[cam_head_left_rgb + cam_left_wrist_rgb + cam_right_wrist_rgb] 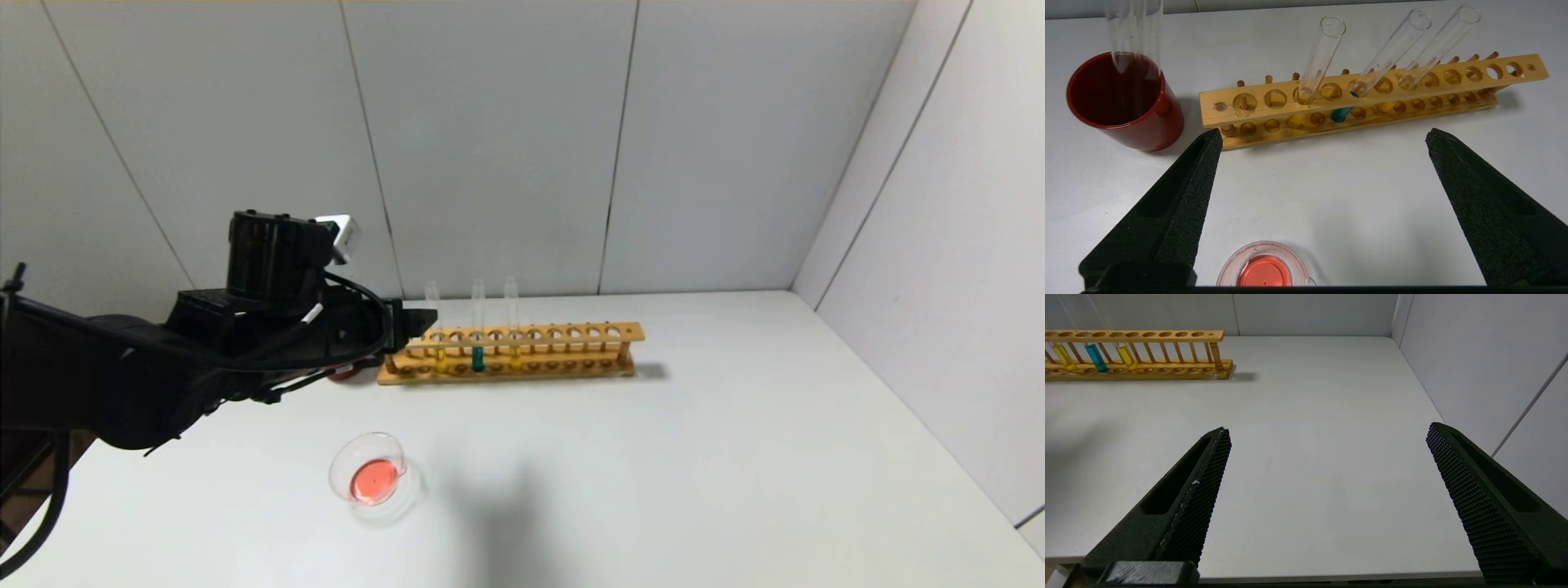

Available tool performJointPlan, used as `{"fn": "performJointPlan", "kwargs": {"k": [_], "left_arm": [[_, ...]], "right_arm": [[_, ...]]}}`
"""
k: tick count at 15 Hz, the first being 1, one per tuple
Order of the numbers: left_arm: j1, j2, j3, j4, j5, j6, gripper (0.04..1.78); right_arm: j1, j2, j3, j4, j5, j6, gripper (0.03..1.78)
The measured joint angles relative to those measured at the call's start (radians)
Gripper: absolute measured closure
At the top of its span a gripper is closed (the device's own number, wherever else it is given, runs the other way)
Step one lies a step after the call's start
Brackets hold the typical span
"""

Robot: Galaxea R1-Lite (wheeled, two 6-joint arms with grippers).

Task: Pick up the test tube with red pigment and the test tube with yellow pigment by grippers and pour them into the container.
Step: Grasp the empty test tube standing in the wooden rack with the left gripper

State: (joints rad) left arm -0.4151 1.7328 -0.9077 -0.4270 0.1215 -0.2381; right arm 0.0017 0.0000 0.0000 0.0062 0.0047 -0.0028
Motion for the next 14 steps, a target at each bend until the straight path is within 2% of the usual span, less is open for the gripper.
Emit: {"fn": "performJointPlan", "kwargs": {"k": [8,14], "left_arm": [[0.017,0.24,-0.23,0.0,0.033,0.032,0.07],[0.046,0.375,-0.353,0.0,0.034,0.032,0.07]], "right_arm": [[0.0,0.0,0.0,0.0,0.0,0.0,0.06],[0.0,0.0,0.0,0.0,0.0,0.0,0.06]]}}
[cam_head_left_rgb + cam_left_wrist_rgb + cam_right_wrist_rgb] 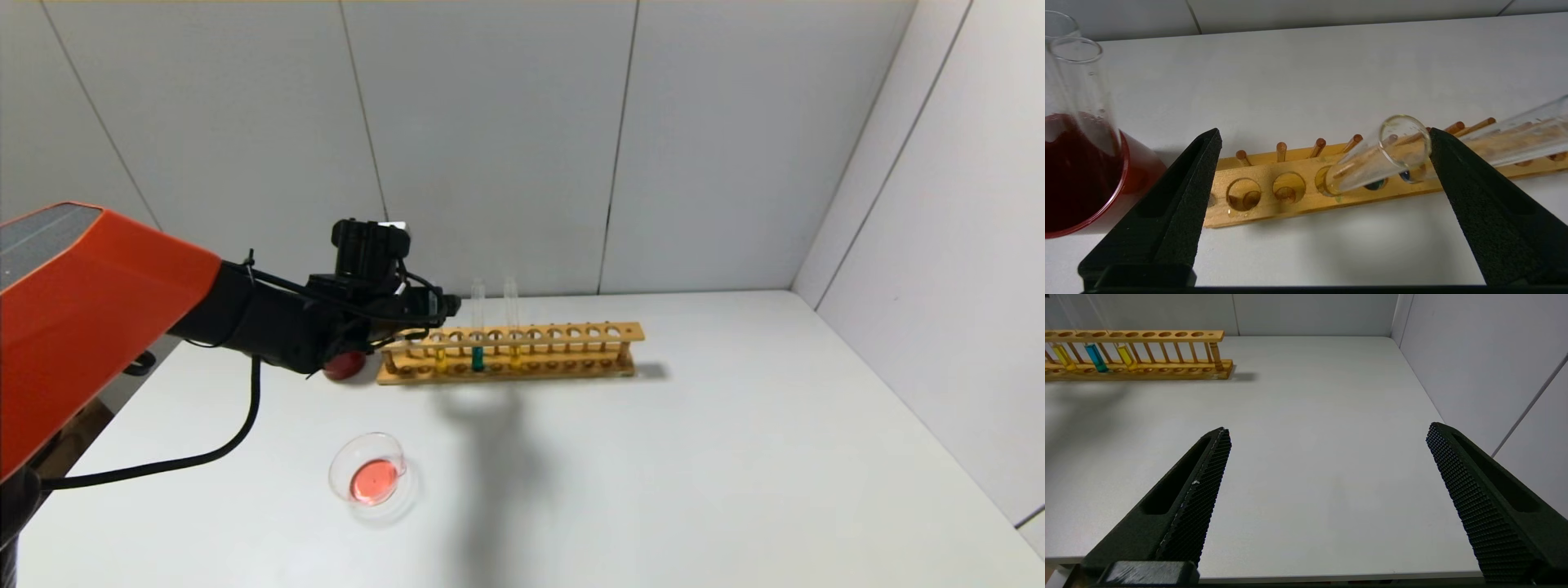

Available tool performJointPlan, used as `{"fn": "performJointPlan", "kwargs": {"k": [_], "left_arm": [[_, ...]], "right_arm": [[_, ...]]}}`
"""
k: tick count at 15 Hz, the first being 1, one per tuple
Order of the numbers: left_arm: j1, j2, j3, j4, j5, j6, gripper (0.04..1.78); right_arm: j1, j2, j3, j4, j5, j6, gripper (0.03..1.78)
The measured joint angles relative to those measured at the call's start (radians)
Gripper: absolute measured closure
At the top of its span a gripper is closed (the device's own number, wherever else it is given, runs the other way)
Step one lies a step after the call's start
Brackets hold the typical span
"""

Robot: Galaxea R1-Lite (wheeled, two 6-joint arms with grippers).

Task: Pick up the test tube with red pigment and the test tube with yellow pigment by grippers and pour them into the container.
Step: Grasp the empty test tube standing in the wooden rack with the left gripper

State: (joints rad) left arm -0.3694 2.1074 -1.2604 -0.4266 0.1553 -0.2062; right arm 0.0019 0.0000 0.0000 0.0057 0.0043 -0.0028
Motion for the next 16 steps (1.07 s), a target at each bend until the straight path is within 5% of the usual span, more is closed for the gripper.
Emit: {"fn": "performJointPlan", "kwargs": {"k": [6,13,16], "left_arm": [[-0.001,0.078,-0.057,0.0,0.0,0.016,0.25],[-0.015,0.089,-0.068,0.001,0.0,0.017,1.36],[-0.016,0.083,-0.068,0.001,0.001,0.042,1.48]], "right_arm": [[0.0,0.0,0.0,0.0,0.0,0.0,0.06],[0.0,0.0,0.0,0.0,0.0,0.0,0.06],[0.0,0.0,0.0,0.0,0.0,0.0,0.06]]}}
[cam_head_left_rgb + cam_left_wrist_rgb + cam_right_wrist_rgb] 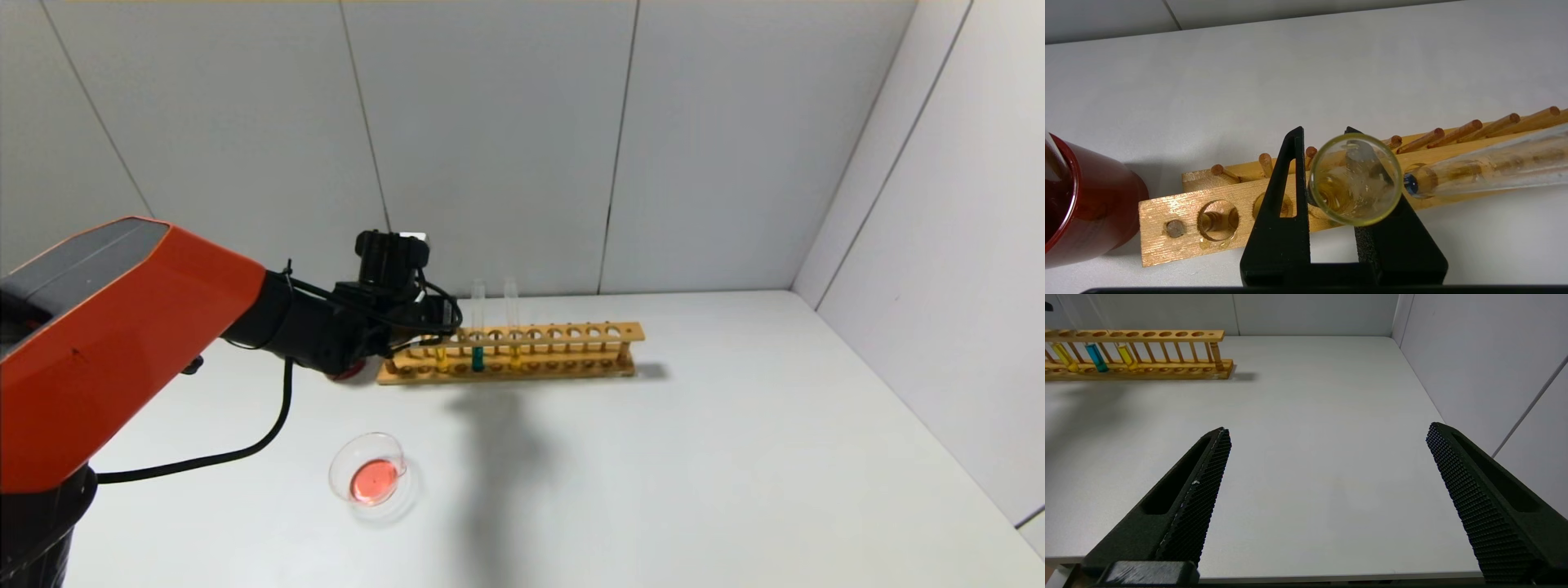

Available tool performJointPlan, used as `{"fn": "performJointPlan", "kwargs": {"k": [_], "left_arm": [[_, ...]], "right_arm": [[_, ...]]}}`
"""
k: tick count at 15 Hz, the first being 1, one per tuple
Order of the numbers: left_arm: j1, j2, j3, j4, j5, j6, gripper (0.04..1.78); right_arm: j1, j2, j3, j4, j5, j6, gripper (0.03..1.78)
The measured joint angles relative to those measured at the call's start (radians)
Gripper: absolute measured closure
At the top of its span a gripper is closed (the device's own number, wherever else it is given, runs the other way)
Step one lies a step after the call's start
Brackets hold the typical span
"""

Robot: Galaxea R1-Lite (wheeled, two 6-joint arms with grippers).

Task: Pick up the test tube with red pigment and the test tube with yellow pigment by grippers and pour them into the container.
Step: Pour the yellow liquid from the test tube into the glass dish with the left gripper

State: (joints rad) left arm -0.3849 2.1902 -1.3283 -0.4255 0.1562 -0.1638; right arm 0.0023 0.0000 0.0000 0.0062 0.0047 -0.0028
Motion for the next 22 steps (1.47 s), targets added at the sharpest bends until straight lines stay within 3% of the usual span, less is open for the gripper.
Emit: {"fn": "performJointPlan", "kwargs": {"k": [12,16,18,22], "left_arm": [[0.0,-0.261,0.001,-0.004,0.028,0.136,1.48],[0.004,-0.384,0.085,-0.013,0.006,0.147,1.48],[0.027,-0.448,0.17,-0.013,-0.093,0.186,1.48],[0.155,-0.556,0.316,0.009,-0.414,0.364,1.48]], "right_arm": [[0.0,0.0,0.0,0.0,0.0,0.0,0.06],[0.0,0.0,0.0,0.0,0.0,0.0,0.06],[0.0,0.0,0.0,0.0,0.0,0.0,0.06],[0.0,0.0,0.0,0.0,0.0,0.0,0.06]]}}
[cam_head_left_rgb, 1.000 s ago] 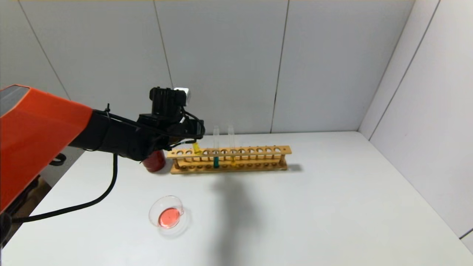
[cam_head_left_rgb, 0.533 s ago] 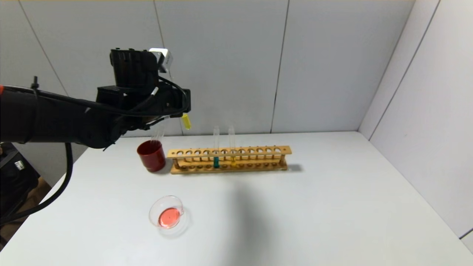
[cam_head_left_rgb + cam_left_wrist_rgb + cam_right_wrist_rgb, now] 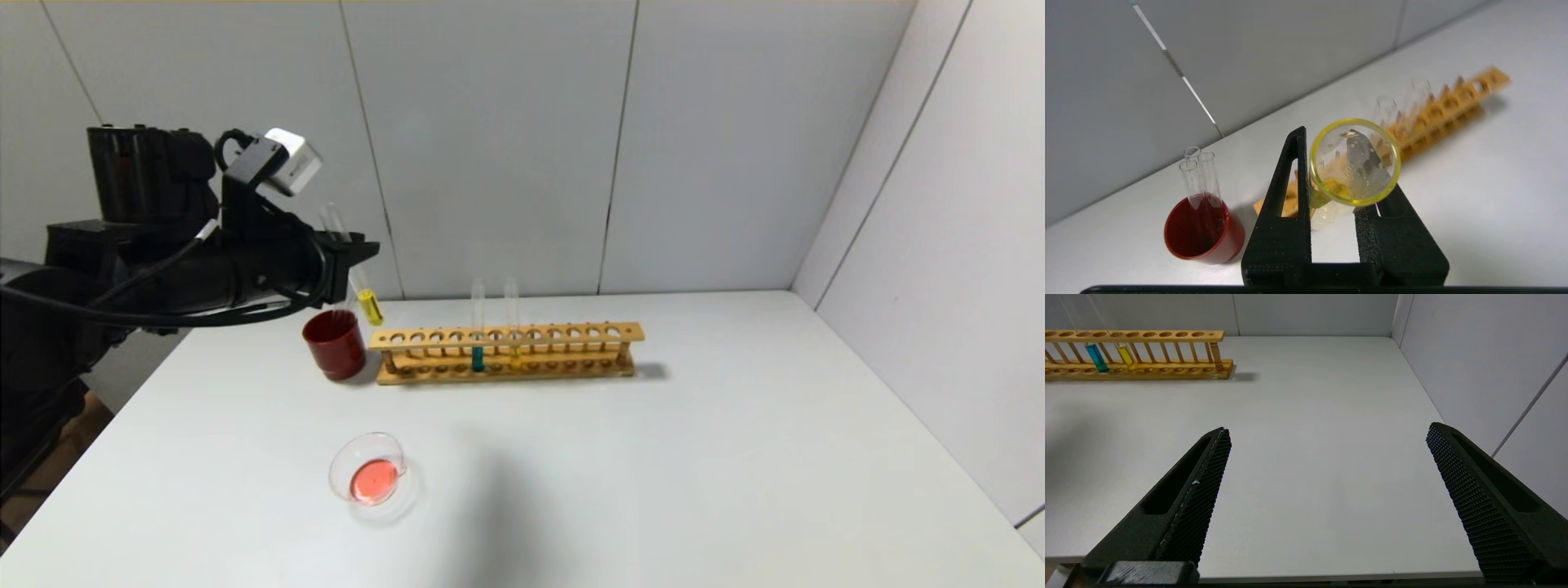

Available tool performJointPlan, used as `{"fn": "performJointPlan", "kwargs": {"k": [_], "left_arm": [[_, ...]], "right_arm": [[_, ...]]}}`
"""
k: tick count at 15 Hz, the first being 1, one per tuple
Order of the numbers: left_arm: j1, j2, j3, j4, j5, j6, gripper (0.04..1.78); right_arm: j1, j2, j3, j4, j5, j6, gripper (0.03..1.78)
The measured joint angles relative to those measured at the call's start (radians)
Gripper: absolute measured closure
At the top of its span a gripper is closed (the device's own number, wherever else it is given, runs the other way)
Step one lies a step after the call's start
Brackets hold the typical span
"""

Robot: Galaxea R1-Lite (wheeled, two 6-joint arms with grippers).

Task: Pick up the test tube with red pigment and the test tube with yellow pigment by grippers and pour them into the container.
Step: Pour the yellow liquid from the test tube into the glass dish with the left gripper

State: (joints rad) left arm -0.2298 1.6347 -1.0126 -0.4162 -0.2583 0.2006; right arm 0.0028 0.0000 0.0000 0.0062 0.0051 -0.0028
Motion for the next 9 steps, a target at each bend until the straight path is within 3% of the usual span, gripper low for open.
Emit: {"fn": "performJointPlan", "kwargs": {"k": [4,9], "left_arm": [[0.079,-0.072,0.069,0.123,-0.193,0.229,1.48],[0.133,-0.083,0.132,0.158,-0.265,0.526,1.48]], "right_arm": [[-0.001,0.0,0.0,0.0,0.0,0.0,0.06],[-0.001,0.0,0.0,0.0,0.0,0.0,0.06]]}}
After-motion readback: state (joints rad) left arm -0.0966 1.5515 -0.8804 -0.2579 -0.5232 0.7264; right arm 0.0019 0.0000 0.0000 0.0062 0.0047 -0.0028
